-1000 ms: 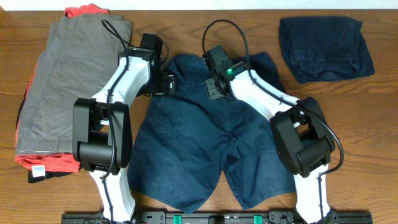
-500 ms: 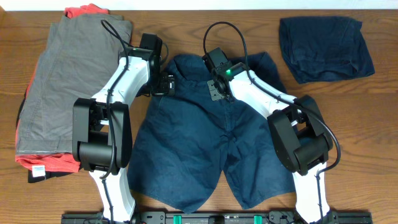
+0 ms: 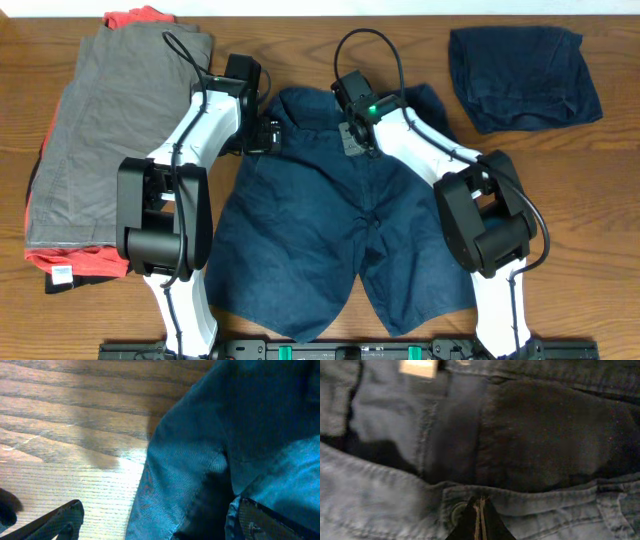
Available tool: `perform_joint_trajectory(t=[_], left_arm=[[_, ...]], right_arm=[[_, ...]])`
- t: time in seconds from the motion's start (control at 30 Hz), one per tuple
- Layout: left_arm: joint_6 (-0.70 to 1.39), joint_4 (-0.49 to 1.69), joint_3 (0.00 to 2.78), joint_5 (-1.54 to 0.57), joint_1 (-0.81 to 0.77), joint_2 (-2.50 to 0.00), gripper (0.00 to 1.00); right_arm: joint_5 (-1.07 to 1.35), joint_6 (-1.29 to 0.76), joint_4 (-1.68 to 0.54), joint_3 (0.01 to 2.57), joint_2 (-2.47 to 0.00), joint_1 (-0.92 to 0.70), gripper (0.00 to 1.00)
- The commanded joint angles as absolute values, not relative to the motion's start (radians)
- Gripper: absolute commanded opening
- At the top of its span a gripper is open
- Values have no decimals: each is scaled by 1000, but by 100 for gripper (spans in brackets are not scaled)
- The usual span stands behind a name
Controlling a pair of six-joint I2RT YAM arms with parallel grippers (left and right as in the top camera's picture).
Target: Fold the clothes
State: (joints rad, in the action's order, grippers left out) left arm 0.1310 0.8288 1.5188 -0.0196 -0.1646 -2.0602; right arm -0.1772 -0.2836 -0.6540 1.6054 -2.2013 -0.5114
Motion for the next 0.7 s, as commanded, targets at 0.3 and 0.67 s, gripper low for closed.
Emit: perform_joint_trajectory(t=[0.3, 0.67], left_arm=[[136, 833, 1525, -18, -159, -2037, 99], [136, 833, 1525, -18, -159, -2037, 99]], right_arm=[[-103, -290, -750, 1676, -2217, -498, 47], [-93, -253, -757, 1647, -2280, -503, 39]])
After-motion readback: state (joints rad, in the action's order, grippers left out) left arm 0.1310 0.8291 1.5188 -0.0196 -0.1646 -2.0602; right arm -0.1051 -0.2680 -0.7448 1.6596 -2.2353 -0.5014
